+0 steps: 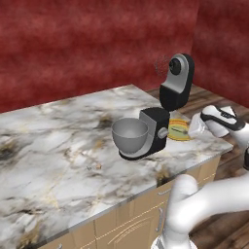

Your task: Add butter and sugar cubes to the stand mixer bowl and then turn on the stand mixer to begin making frosting.

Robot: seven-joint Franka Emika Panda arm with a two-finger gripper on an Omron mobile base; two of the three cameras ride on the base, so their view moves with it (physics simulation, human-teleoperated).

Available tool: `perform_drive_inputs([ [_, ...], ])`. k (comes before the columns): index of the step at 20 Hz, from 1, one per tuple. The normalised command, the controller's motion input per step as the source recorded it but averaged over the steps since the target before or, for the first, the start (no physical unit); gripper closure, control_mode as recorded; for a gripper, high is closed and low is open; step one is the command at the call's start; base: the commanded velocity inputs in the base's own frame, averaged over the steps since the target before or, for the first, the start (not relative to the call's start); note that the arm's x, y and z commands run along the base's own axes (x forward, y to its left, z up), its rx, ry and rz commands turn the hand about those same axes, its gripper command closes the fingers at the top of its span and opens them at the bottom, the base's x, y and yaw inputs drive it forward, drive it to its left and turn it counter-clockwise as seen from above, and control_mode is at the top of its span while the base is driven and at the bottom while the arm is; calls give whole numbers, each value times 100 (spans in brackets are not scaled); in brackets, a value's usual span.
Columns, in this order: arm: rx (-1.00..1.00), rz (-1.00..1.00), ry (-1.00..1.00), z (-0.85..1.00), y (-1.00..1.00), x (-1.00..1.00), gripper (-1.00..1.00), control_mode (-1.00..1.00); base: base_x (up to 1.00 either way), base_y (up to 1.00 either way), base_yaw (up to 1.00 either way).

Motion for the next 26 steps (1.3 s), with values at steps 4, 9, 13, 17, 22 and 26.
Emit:
perform_drive_inputs([
  [4, 0, 0, 0, -26, 0, 47, -100, -100, 0, 0, 0],
  [9, 0, 0, 0, -22, -5, 45, -100, -100, 0, 0, 0],
  [13, 0, 0, 0, -21, -23, 42, -100, -100, 0, 0, 0],
  [17, 0, 0, 0, -15, -32, 36, -100, -100, 0, 0, 0],
  [22, 0, 0, 1, -17, -21, 29, -100, -100, 0, 0, 0],
  [26, 0, 0, 4, -21, -5, 22, -100, -100, 0, 0, 0],
])
